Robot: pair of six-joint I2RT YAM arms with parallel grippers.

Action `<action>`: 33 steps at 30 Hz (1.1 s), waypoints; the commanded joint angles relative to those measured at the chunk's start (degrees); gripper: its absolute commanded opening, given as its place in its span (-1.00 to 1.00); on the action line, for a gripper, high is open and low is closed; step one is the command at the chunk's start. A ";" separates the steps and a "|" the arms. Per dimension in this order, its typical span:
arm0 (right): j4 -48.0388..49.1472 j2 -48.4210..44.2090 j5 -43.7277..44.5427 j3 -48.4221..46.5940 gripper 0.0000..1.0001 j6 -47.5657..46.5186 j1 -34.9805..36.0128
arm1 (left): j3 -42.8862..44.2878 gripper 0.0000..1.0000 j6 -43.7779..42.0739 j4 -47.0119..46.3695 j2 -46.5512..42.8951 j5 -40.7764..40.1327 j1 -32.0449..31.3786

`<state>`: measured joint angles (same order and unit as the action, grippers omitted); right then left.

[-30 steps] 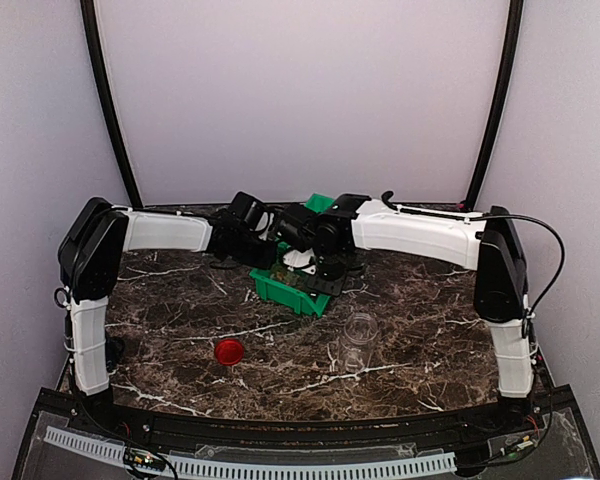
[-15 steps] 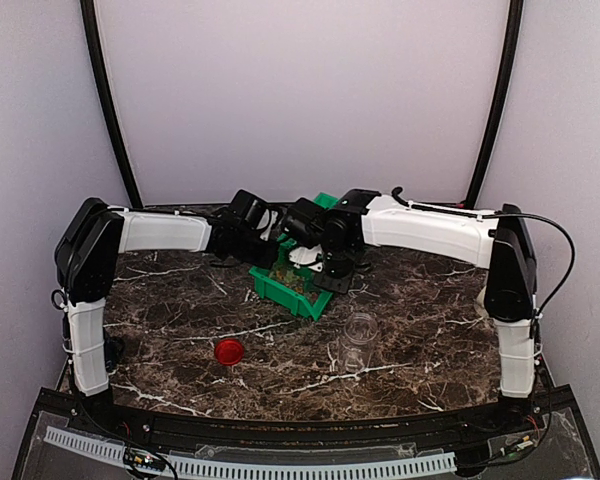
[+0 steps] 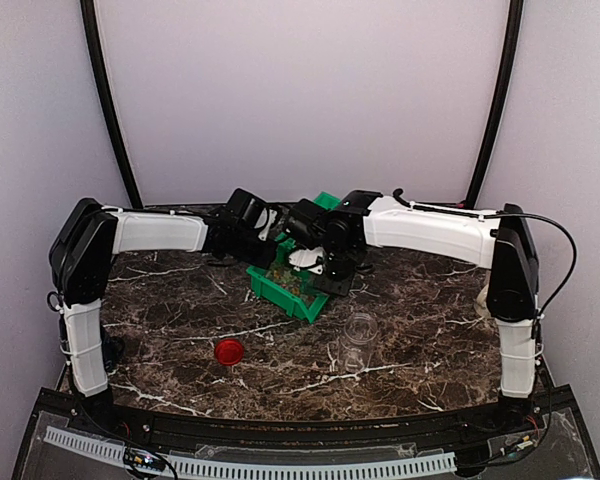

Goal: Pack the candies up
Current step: Scoop the fake candies from the storage box.

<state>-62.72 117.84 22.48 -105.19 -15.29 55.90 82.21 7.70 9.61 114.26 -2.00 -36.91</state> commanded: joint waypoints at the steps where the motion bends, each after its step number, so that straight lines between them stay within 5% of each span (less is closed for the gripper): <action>1: -0.29 2.06 -2.80 -0.84 -1.00 -1.72 0.17 | 0.64 -1.00 0.02 -10.19 -7.25 2.76 -0.18; 10: 2.84 8.33 -4.34 -5.29 -1.00 -1.52 -0.28 | -2.91 -1.00 3.32 -14.25 -7.90 7.30 -0.18; 23: 22.42 3.74 -12.92 8.20 -1.00 -2.27 -3.66 | -4.31 -1.00 5.37 -16.51 -8.54 9.36 -0.18; 33: 29.05 6.87 -16.44 8.39 -1.00 -1.91 -3.87 | -6.89 -1.00 6.52 -19.54 -10.90 10.83 -0.16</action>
<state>-38.13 122.39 9.34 -98.15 -16.88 52.38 75.05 13.10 3.11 112.95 3.88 -36.10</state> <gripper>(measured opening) 0.086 0.101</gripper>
